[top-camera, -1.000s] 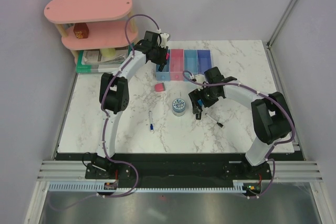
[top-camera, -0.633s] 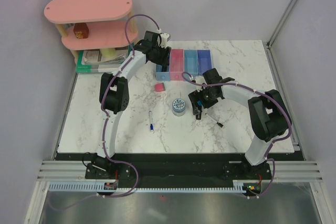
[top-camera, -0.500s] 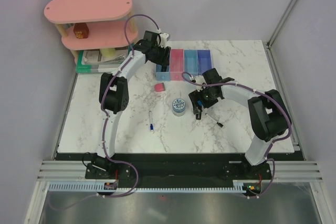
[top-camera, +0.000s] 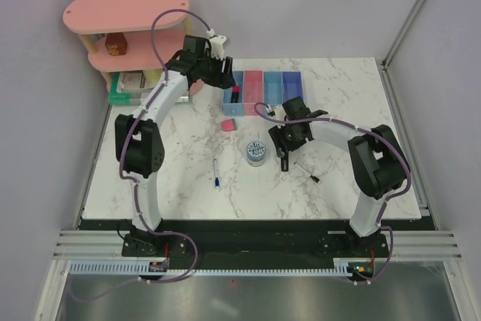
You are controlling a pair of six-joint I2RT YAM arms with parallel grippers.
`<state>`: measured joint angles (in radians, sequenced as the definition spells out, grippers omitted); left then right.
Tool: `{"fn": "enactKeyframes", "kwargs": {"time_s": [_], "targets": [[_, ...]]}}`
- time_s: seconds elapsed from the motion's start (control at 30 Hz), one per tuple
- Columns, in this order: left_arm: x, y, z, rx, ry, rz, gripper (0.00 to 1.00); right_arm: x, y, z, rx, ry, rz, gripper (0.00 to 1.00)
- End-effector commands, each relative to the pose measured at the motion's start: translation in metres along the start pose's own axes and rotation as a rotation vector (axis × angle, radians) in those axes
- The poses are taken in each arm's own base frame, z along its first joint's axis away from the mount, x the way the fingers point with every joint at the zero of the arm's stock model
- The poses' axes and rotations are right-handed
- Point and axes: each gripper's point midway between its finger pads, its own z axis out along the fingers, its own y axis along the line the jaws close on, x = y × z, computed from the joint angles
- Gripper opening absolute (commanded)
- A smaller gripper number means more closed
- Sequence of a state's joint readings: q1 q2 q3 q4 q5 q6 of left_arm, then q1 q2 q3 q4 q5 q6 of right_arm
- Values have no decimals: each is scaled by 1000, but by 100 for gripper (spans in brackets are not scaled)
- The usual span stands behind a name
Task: Sort the stationery into containers
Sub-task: Pick up the pen from the center of the board.
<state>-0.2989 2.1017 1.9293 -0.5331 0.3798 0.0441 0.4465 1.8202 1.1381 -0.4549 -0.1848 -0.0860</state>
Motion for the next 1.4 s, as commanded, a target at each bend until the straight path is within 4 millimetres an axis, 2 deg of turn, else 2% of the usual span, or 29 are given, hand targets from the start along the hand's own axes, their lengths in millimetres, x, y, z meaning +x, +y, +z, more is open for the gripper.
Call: {"fn": "enactKeyframes", "kwargs": {"time_s": [0.0, 0.07, 0.13, 0.23, 0.27, 0.3, 0.33, 0.37, 0.4, 0.43, 0.47, 0.6, 0.63, 0.7, 0.73, 0.8, 0.83, 0.97, 1.0, 1.07, 1.1, 1.17, 1.2, 1.23, 1.27, 1.3, 1.33, 1.37], "targets": [[-39, -17, -74, 28, -141, 37, 66, 20, -4, 21, 49, 79, 21, 60], [-32, -12, -89, 10, -143, 36, 66, 20, -4, 23, 73, 85, 12, 56], [-37, -14, -112, -5, -170, 59, 67, 19, -6, 22, 88, 82, 13, 53], [-34, -11, -137, -22, -172, 56, 68, 21, -9, 22, 112, 90, 10, 40], [-31, -5, -143, -32, -170, 48, 68, 22, -10, 22, 121, 93, 7, 30], [-33, -7, -152, -29, -183, 51, 68, 22, -11, 22, 128, 94, 6, 25], [-26, -3, -156, -35, -168, 36, 68, 23, -10, 22, 129, 95, 5, 19], [-23, -2, -160, -36, -166, 39, 68, 23, -10, 22, 130, 97, 4, 7], [-18, -3, -163, -33, -160, 40, 68, 21, -10, 21, 132, 95, 0, 2], [-17, -5, -170, -34, -167, 50, 68, 17, -9, 19, 131, 87, -3, 0], [0, -3, -167, -38, -134, 52, 68, 14, -8, 15, 131, 80, -5, 0], [37, -7, -168, -37, -76, 75, 68, -4, -6, -3, 135, 22, -17, 0], [53, -7, -165, -30, -44, 66, 68, -6, -6, -8, 138, 15, -18, 0], [64, -10, -167, -26, -26, 89, 68, -21, -5, -23, 141, -36, -23, 0], [77, -10, -165, -22, -1, 84, 68, -25, -3, -27, 132, -47, -25, 0], [86, -12, -166, -15, 13, 109, 68, -46, 0, -44, 124, -110, -30, 0], [98, -11, -164, -12, 36, 105, 68, -52, 4, -49, 103, -125, -31, 0], [114, -14, -162, 9, 61, 142, 67, -89, 12, -71, 60, -220, -40, 0], [114, -15, -163, 13, 58, 146, 67, -106, 15, -80, 53, -263, -47, 0], [120, -19, -163, 33, 67, 147, 67, -122, 18, -83, 27, -290, -54, 0], [121, -21, -163, 41, 66, 148, 67, -143, 19, -93, 24, -340, -58, 0], [127, -25, -164, 63, 77, 140, 67, -161, 23, -89, -7, -368, -57, 0], [131, -26, -163, 68, 85, 133, 67, -181, 24, -98, -13, -418, -62, 0], [133, -28, -165, 77, 91, 132, 67, -191, 23, -89, -18, -430, -61, 0], [135, -30, -165, 90, 95, 130, 67, -201, 23, -87, -25, -448, -55, 0], [137, -32, -166, 94, 97, 132, 67, -223, 27, -95, -44, -506, -68, 0], [140, -34, -168, 99, 103, 136, 67, -228, 25, -78, -53, -493, -60, 0], [142, -35, -168, 99, 110, 135, 67, -248, 28, -86, -63, -540, -63, 0]]}}
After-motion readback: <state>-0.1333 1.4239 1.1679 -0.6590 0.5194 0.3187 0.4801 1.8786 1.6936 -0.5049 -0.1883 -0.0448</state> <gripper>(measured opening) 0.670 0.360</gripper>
